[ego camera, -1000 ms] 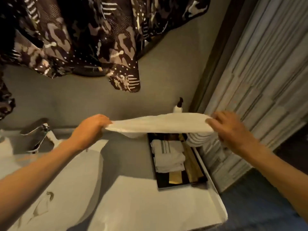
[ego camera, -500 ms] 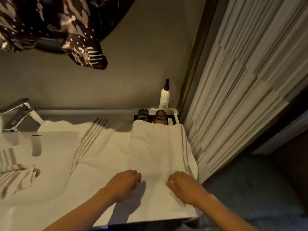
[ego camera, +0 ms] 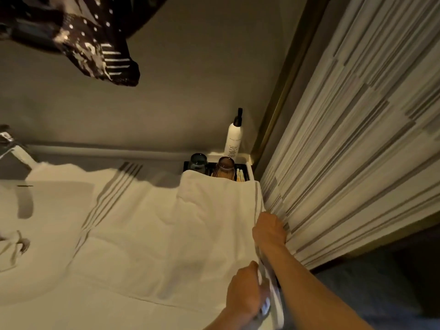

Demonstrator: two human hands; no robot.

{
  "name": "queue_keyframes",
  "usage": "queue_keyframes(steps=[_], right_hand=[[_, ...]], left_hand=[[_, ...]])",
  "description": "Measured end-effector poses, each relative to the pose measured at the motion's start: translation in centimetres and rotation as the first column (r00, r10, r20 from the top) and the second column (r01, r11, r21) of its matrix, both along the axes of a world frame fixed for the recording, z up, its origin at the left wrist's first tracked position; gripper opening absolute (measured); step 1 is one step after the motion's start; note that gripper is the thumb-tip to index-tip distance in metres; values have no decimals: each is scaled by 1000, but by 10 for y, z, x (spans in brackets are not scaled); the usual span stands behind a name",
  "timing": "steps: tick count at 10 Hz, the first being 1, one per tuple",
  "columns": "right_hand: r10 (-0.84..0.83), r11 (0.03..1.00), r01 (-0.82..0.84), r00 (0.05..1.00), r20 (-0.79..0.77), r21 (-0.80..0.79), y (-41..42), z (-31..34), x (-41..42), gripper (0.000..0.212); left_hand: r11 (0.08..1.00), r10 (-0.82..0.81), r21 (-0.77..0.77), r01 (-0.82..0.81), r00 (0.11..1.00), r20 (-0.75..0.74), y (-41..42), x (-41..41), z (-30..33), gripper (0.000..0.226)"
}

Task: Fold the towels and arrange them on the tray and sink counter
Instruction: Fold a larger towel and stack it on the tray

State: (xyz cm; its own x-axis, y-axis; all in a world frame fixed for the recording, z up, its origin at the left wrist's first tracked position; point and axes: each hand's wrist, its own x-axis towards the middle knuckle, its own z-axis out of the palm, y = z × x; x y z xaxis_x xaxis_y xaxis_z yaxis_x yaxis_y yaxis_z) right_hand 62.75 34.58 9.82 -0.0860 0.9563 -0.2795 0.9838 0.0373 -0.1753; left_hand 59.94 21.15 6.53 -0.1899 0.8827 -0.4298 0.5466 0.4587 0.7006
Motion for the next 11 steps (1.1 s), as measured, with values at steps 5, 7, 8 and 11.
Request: queue_keyframes(steps=[5,7,8,11], right_hand=[[-548,805,170,577,-605,-568,26,103,-13,23],[-498,857,417,515,-698,-304,7,133,-27,19],[-356,918,372,620,-699,-138,0,172,-30,17],[-137,991,108,764,-630,-85,-14,178,-123,27]], left_hand=[[909,165,256,-328,849,501,-18,-35,110,20],[946,226,69,-316,798,559,-38,-37,107,44],[948,124,167,-269,801,585,-53,-29,133,24],[903,215,177,-391,770,600,-58,-61,157,22]])
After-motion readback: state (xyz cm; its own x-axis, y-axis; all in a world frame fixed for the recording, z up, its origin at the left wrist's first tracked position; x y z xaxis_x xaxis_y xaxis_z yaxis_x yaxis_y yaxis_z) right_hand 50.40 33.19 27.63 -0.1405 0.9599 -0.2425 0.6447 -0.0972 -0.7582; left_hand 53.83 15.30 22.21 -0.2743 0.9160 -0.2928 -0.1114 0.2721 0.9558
